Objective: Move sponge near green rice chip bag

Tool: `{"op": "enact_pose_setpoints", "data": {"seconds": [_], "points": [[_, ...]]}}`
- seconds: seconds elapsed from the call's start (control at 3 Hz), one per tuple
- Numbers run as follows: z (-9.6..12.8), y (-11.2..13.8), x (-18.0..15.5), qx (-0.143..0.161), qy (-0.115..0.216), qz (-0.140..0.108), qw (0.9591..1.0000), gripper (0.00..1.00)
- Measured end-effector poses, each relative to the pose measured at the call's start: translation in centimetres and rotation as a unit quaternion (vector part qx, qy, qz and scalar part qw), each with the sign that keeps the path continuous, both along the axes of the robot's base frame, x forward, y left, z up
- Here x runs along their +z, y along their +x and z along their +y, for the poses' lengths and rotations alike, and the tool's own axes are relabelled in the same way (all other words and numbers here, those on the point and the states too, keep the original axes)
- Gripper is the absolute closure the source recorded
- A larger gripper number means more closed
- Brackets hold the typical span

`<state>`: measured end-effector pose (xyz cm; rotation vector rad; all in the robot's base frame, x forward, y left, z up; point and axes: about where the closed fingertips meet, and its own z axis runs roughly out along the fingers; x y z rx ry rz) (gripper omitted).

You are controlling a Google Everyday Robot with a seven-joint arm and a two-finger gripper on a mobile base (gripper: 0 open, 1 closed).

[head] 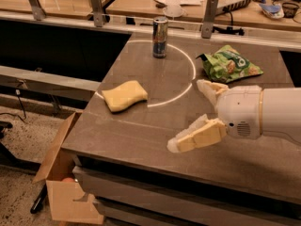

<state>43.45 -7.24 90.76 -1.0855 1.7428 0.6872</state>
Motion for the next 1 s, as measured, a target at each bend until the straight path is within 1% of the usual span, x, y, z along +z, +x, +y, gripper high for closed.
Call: {"op": "enact_pose_setpoints", "data": {"seconds": [0.33,0.67,1.0], "points": [[3.1,1.8,-1.9,-0.034,0.043,-0.027,0.9982,0.0],[5.3,4.1,-2.3,-0.057,0.049,-0.066,0.995,0.0],[7.6,5.7,-2.8,-0.051,0.032,-0.078,0.9951,0.0]]}}
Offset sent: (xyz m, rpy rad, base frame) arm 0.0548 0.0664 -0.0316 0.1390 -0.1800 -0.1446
